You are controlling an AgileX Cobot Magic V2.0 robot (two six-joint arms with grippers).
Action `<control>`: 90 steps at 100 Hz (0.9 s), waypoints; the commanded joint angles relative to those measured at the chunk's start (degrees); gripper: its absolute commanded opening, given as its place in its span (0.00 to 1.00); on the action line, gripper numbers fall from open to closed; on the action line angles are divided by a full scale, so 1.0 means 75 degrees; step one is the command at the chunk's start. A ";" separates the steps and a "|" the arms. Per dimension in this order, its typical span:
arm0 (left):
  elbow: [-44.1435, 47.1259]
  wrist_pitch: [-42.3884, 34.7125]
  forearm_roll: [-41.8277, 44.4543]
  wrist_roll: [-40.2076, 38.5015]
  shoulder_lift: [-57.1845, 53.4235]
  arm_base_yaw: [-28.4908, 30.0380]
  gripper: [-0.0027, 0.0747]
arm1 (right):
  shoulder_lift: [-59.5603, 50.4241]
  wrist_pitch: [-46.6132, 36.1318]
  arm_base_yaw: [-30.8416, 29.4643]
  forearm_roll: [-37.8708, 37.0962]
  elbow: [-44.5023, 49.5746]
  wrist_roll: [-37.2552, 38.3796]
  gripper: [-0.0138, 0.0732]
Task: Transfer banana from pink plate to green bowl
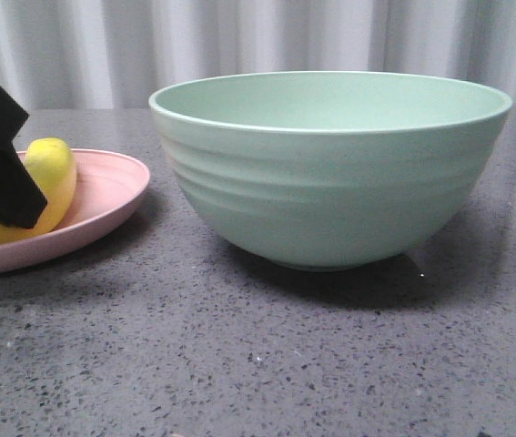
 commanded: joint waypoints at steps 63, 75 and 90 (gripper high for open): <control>-0.1923 0.0062 -0.0060 0.0022 -0.0726 -0.1024 0.20 | 0.1747 0.2354 0.1870 0.0354 -0.3473 -0.0473 0.18; -0.2090 0.0093 -0.0080 0.0022 -0.0733 -0.1474 0.20 | 0.2351 0.2354 0.2307 0.0934 -0.4065 -0.0473 0.33; -0.2090 0.0126 -0.0329 0.0022 -0.0733 -0.2150 0.20 | 0.3110 0.2167 0.2778 0.1688 -0.4632 -0.0473 0.50</control>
